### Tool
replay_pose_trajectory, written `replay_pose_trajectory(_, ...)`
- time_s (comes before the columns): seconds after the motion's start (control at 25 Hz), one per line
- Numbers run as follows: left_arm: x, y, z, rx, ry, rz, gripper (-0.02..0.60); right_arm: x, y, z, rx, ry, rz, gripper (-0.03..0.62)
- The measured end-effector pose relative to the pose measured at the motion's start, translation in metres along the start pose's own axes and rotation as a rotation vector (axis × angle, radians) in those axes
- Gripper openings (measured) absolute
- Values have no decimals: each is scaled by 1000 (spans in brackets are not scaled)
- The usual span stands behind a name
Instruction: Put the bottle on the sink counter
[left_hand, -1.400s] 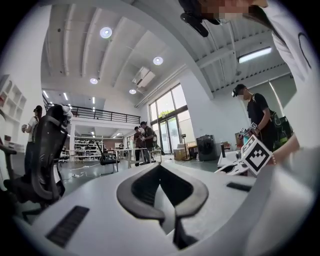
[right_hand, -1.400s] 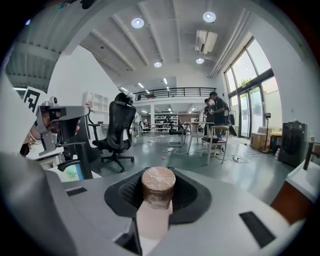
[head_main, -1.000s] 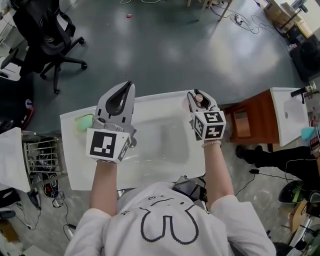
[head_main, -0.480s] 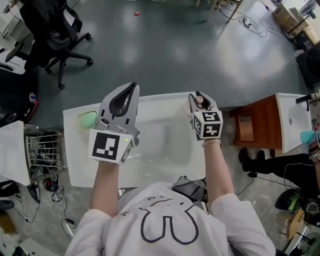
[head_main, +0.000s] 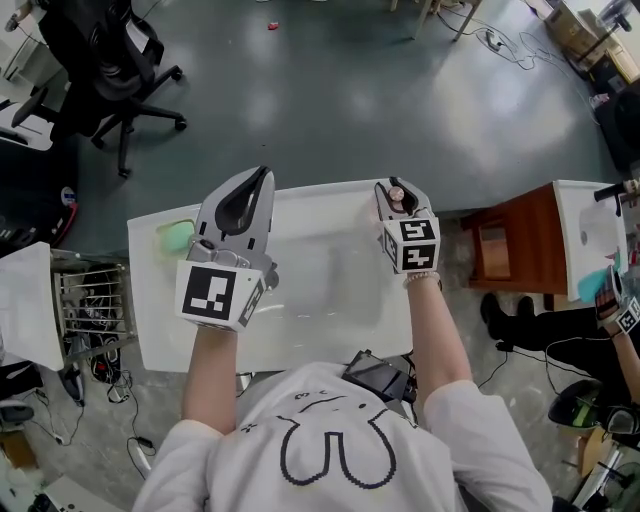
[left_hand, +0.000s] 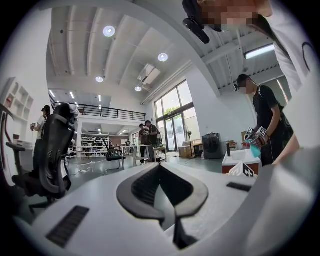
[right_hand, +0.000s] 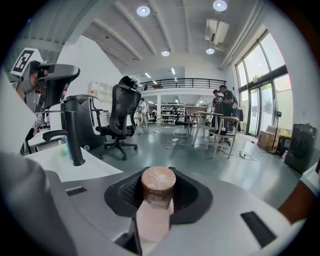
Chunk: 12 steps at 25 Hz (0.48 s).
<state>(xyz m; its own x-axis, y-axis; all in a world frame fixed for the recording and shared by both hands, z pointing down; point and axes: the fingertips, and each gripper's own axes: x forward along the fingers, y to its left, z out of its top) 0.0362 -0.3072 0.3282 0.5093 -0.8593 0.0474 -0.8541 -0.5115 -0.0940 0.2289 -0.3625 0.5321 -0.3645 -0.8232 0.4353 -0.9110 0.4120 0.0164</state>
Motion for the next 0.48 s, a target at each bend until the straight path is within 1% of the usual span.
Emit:
replay_pose_trajectory(0.12, -3, -7, 1, 2, 4, 0, 9, -2, -2, -1, 18, 9, -2, 126)
replay_pose_trajectory(0.16, -5, -8, 2, 3, 4, 1, 9, -3, -3, -1, 22, 14, -5, 140)
replay_pose_trajectory(0.2, -6, -8, 3, 5, 4, 2, 9, -3, -3, -1, 26, 18, -6, 169)
replay_pose_trajectory(0.24, -8, -9, 3, 6, 3, 5, 9, -4, -3, -1, 30, 20, -3, 225)
replay_pose_trajectory(0.28, -9, -9, 3, 6, 2, 9, 9, -6, -1, -1, 33, 19, 3, 267)
replay_pose_trajectory(0.48, -17, -15, 6, 7, -5, 30, 9, -18, 3, 2, 35, -4, 22, 276)
